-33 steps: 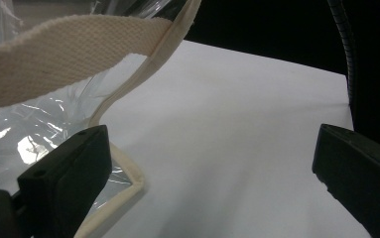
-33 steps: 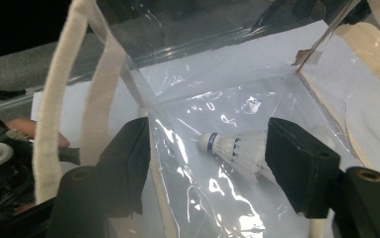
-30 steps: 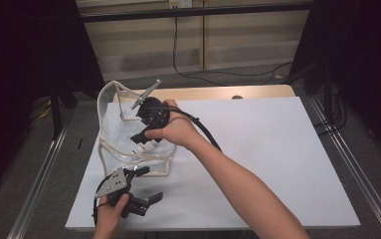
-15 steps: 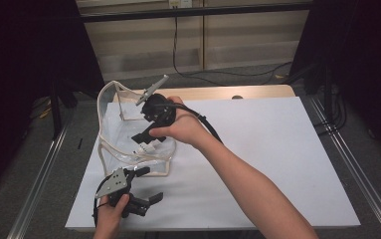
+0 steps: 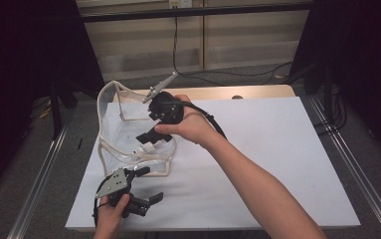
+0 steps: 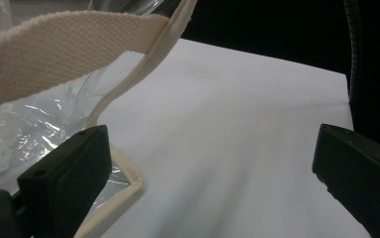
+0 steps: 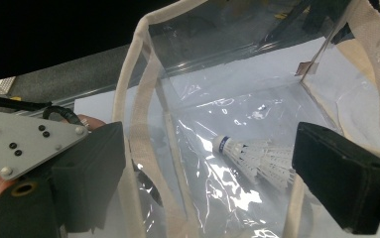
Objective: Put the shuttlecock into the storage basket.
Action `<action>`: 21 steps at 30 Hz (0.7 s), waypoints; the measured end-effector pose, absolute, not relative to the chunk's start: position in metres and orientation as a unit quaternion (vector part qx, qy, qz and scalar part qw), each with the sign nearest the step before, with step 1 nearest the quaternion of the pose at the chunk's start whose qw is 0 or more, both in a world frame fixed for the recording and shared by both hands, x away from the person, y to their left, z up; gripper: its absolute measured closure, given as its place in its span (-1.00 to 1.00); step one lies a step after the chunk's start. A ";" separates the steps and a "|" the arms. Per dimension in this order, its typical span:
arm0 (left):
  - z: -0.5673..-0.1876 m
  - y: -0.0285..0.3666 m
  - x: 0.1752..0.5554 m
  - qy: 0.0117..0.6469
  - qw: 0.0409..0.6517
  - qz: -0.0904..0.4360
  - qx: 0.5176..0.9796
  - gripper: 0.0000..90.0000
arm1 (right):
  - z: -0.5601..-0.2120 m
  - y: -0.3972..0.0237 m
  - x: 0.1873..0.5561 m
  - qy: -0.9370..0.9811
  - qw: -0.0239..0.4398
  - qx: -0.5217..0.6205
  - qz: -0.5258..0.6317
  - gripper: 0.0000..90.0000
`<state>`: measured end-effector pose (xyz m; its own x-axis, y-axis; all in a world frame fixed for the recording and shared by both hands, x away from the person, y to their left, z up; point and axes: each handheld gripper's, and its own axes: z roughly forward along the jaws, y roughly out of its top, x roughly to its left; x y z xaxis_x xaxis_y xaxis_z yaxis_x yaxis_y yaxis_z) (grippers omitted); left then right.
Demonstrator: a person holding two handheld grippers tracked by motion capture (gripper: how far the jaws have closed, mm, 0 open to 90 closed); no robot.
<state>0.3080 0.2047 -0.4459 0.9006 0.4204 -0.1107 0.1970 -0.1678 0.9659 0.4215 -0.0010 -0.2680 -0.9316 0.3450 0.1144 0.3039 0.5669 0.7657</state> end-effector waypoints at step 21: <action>-0.445 0.204 0.307 0.203 0.611 0.094 0.760 -0.95 | -0.262 -0.033 0.418 0.876 0.024 0.187 0.443 -0.89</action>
<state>0.3070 0.2044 -0.4453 0.8998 0.4236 -0.1045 0.1931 -0.1720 0.9660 0.4180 -0.0329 -0.2625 -0.9292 0.3483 0.1238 0.3061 0.5373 0.7859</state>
